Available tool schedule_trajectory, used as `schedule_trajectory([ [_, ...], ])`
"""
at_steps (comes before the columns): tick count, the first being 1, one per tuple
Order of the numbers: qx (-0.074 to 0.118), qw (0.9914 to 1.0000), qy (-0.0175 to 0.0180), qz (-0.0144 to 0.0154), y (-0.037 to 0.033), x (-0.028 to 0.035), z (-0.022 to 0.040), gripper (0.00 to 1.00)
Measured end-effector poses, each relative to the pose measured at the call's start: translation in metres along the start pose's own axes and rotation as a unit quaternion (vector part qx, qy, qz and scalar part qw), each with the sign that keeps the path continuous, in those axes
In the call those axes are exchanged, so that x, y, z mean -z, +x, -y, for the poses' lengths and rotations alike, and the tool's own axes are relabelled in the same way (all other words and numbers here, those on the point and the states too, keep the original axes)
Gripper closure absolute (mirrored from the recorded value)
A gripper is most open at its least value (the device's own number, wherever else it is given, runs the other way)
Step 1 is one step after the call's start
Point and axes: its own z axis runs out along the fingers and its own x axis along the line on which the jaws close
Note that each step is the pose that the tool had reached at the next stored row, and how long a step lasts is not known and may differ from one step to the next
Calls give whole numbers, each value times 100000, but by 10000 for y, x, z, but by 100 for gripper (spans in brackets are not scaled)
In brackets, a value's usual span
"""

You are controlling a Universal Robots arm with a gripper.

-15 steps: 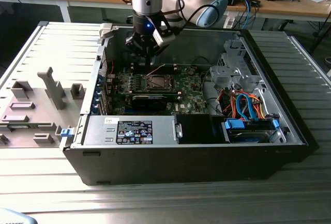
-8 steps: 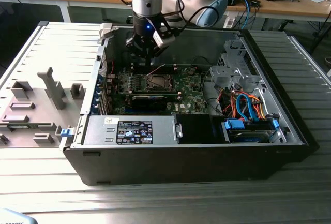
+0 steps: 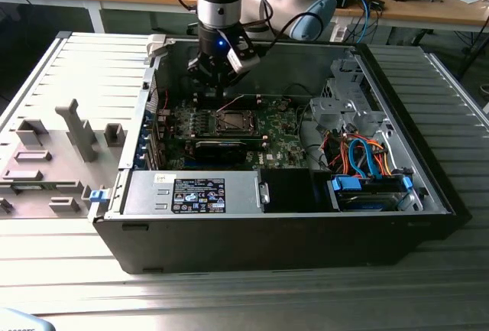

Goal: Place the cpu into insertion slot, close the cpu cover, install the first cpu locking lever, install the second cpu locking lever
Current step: 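Install the first cpu locking lever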

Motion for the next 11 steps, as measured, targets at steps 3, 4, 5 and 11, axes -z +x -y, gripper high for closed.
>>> schedule_trajectory([
  [3, 3, 100000, -6, 10, -14, -20, -4, 89],
  [4, -1, 100000, 0, 3, -18, -28, -5, 89],
  [5, 2, 100000, -1, 4, -22, -34, -5, 89],
  [11, -1, 100000, -3, -1, -62, -85, -3, 89],
])
